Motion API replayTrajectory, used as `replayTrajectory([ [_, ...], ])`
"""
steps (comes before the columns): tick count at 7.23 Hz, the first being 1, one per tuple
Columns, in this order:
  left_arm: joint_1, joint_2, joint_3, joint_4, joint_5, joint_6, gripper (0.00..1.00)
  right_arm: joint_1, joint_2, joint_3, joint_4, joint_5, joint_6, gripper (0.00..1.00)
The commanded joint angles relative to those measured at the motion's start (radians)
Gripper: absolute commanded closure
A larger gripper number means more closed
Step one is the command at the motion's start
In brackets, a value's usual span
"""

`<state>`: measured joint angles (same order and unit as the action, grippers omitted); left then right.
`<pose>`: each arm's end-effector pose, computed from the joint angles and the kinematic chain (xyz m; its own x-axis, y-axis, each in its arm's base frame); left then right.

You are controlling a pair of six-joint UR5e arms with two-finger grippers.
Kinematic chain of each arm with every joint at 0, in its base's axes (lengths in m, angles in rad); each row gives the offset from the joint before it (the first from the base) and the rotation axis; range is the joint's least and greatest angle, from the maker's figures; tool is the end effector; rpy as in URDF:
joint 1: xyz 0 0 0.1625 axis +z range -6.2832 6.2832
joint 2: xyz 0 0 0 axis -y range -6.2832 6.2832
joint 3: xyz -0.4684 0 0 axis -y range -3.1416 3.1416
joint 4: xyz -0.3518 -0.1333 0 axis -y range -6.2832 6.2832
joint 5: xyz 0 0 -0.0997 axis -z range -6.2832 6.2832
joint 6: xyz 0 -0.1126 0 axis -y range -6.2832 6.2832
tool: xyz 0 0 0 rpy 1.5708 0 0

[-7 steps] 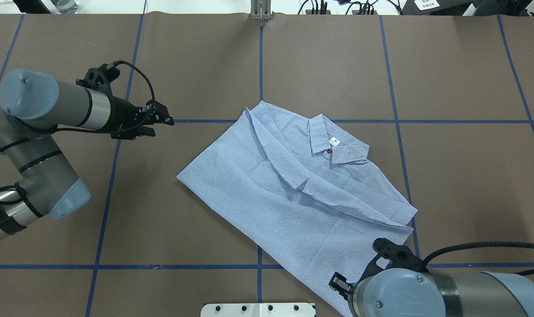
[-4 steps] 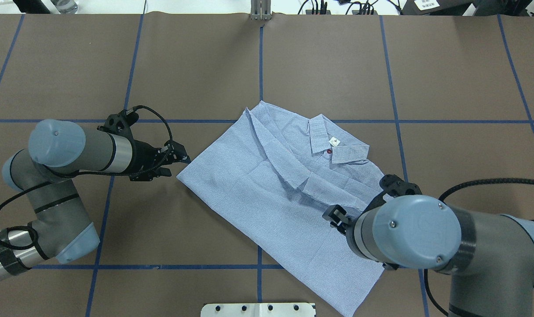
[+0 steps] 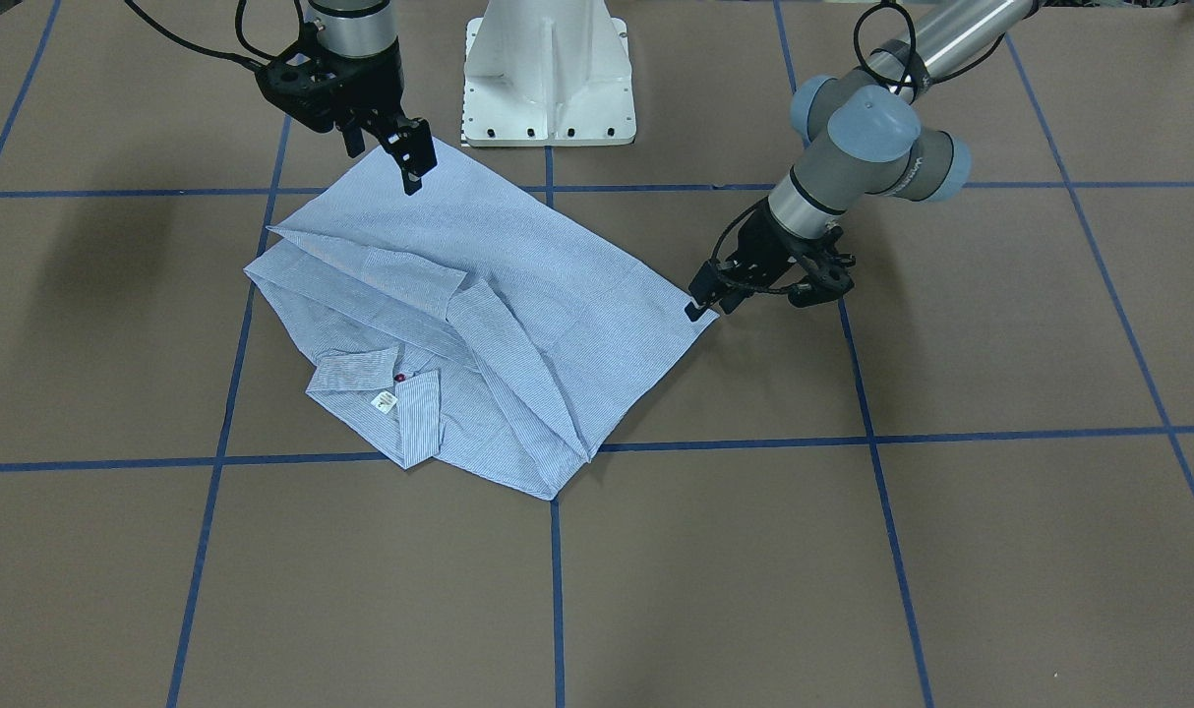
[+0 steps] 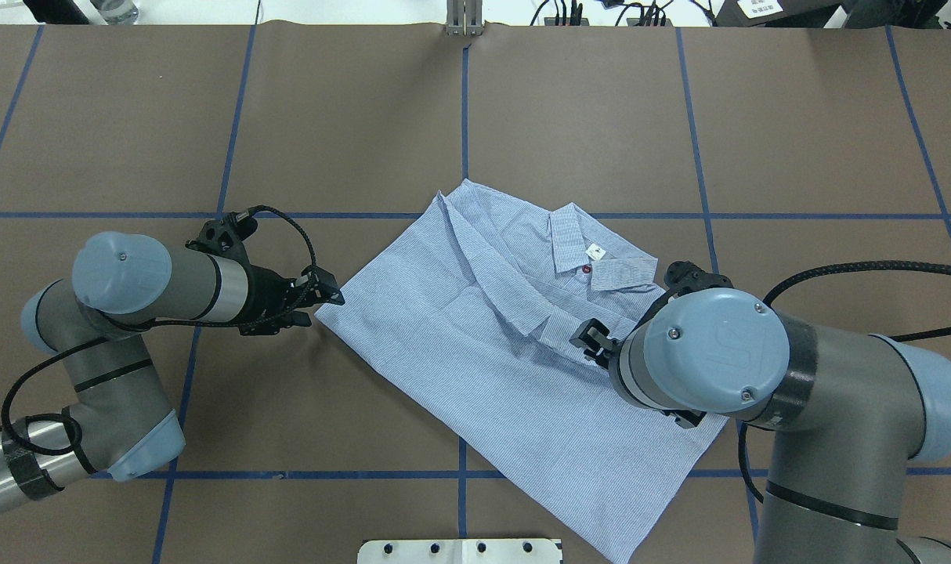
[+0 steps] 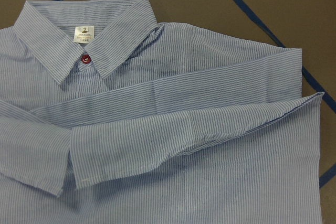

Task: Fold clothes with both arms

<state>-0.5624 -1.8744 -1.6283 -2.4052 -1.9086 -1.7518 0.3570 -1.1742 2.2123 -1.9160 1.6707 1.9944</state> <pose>0.4602 -0.4035 0.4314 0.2614 -0.3655 -0.8933 0.2941 0.9117 -0.2870 -0.4332 -0.2919 0.3140 0.5388 0.6375 0.5508 -0.5589 0.7597 -0.3325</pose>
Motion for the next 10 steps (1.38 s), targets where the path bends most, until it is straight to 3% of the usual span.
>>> replayTrajectory([
  [1,0.003,-0.002,0.007,0.000,0.002,0.000,0.33,0.004,0.001,-0.020,0.021,0.000,-0.006,0.00],
  [2,0.004,-0.002,0.007,0.000,0.002,0.000,0.36,0.008,-0.005,-0.037,0.070,0.004,-0.008,0.00],
  [3,0.007,0.000,0.007,0.000,0.002,-0.002,0.45,0.014,-0.002,-0.046,0.080,0.006,-0.008,0.00],
  [5,0.007,0.007,0.007,0.000,0.002,-0.002,0.77,0.016,0.001,-0.046,0.081,0.006,-0.005,0.00],
  [6,0.007,0.008,0.008,0.000,0.002,-0.002,0.99,0.017,0.002,-0.046,0.089,0.006,-0.005,0.00],
  [9,-0.037,-0.011,0.027,0.001,0.002,0.059,1.00,0.030,0.002,-0.048,0.109,0.004,-0.002,0.00],
  [10,-0.103,-0.079,0.097,0.001,0.000,0.118,1.00,0.036,0.002,-0.048,0.109,0.004,-0.002,0.00],
])
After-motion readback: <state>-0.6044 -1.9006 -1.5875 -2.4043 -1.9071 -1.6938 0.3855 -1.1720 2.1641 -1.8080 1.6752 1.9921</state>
